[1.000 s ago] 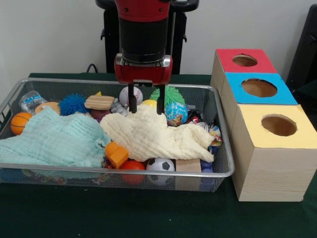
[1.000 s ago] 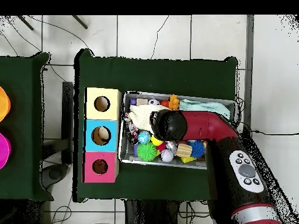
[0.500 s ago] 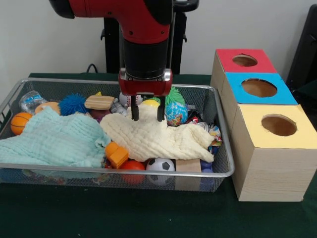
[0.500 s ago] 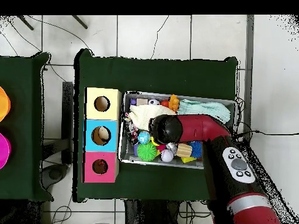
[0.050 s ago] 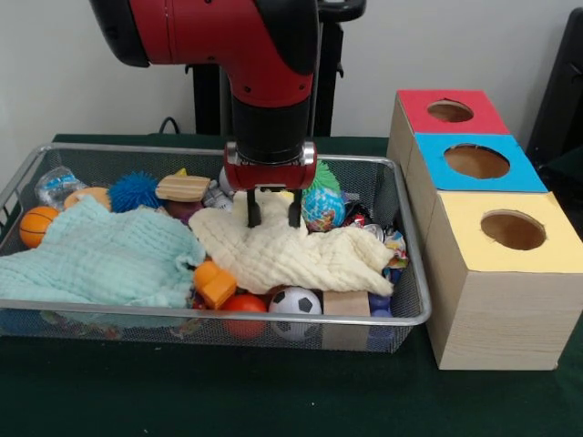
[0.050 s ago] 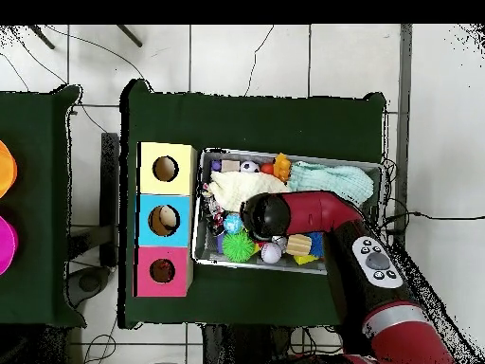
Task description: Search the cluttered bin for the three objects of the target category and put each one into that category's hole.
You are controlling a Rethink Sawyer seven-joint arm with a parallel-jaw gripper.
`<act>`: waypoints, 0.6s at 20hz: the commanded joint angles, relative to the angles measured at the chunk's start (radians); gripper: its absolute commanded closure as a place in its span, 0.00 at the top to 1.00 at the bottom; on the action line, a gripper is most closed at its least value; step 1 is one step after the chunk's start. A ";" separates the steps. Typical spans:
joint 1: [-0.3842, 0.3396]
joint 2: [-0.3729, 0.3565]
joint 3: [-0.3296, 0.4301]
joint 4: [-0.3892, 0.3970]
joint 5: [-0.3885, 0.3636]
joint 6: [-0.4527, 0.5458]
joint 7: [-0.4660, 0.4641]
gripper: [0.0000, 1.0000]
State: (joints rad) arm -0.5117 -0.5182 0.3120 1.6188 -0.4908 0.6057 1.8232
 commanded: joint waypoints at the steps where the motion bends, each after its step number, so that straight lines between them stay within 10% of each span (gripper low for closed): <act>1: -0.007 0.043 0.055 -0.036 -0.065 0.017 -0.128 0.00; 12: -0.021 -0.004 0.094 -0.030 -0.017 0.087 -0.157 0.00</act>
State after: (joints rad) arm -0.5121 -0.5212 0.3199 1.6190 -0.4912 0.6059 1.8232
